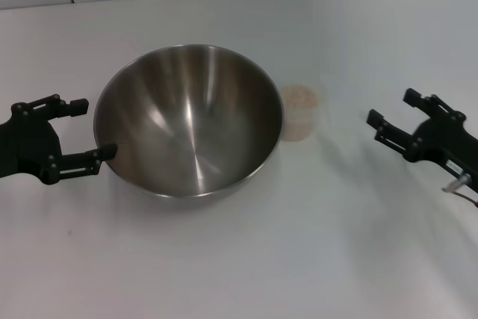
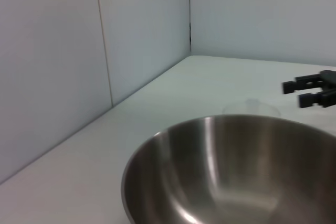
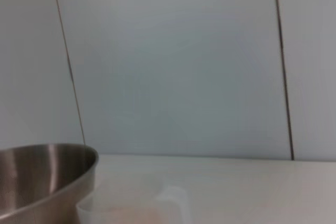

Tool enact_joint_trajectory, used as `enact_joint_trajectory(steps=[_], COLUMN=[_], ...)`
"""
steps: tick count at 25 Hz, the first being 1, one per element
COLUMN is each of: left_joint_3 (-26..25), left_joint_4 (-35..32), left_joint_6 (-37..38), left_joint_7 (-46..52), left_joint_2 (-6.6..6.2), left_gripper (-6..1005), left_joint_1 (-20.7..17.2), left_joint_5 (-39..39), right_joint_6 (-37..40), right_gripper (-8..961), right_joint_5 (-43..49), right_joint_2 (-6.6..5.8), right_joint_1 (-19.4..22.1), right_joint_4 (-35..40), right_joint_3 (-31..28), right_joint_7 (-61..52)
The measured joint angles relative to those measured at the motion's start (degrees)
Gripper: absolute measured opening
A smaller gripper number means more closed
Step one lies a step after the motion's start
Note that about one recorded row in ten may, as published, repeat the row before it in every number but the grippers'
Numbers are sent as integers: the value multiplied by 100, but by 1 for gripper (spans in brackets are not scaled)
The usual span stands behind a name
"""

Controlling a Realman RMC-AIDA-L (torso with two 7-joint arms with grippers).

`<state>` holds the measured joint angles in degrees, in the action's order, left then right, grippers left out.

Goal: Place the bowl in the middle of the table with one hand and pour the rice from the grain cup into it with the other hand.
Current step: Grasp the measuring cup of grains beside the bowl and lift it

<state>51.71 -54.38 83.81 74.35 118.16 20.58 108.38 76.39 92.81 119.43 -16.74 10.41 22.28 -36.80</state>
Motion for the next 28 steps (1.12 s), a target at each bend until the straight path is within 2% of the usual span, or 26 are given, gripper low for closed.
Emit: enact_joint_trajectory(steps=[1, 4, 13, 21, 28], left_joint_3=[-14, 0, 95, 152, 182], left_joint_4=[110, 127, 127, 123, 119], left_joint_6=[40, 43, 70, 158, 270], left_joint_7=[-153, -122, -96, -82, -79], left_joint_2=[-4, -4, -4, 2, 5], left_gripper=[728, 838, 837, 838, 838], left_joint_1=[-140, -142, -42, -17, -18], left_joint_5=[17, 27, 37, 43, 43], right_joint_6=[-218, -421, -995, -1290, -1297], right_gripper=[825, 825, 826, 825, 765], right_joint_5=[11, 20, -3, -3, -3], right_joint_2=[0, 2, 11, 8, 14], right_joint_1=[-164, -332, -881, -1073, -1183], right_joint_4=[-62, -142, -385, -433, -436], right_joint_3=[22, 21, -28, -1, -50], right_joint_7=[1, 18, 138, 148, 148])
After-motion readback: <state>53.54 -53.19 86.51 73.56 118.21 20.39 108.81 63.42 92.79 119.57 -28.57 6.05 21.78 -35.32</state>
